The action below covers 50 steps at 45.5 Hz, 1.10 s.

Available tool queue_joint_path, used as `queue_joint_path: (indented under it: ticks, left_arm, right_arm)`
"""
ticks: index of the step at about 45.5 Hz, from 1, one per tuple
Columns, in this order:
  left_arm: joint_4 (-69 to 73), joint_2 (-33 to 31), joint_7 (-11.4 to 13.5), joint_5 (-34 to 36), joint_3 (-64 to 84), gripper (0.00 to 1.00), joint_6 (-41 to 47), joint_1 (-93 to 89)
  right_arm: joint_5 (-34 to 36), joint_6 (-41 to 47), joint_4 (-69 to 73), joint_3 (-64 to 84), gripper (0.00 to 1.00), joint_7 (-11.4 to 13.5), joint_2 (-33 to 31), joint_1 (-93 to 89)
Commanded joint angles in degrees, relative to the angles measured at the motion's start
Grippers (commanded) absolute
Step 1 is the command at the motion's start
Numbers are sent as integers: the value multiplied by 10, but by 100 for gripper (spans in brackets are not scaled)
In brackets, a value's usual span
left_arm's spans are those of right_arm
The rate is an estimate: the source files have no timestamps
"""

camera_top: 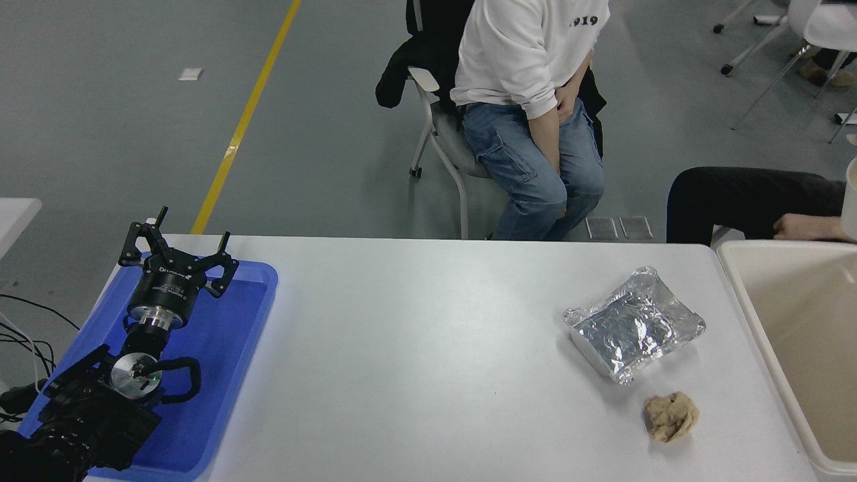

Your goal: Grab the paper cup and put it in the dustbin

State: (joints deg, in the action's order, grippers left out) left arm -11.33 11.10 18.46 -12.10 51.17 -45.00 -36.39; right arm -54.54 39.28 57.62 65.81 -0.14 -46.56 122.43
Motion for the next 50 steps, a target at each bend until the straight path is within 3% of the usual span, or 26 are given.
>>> queue_joint_path:
  ticks: [1,16,22,30,39,50]
  left_arm:
    - [0,0,0,0,0,100,0,0]
    - [0,1,1,0,1,100,0,0]
    - [0,1,1,0,0,100,0,0]
    - [0,1,1,0,0,100,0,0]
    - [0,1,1,0,1,100,0,0]
    - [0,2,2,0,1,100,0,0]
  right_arm:
    - [0,19,4,14,0,2,-3,33]
    - [5,-9,-124,-12,0,1,-59,-90]
    - [6,-53,-174,-78,0,0,-95,-191]
    - [8,-156,-232,-217,0,0,-96,-398]
    - [27,-274,-300,-391,0,0,-47,-644]
    - [103,-317,-426,-488,0,0,74,-794]
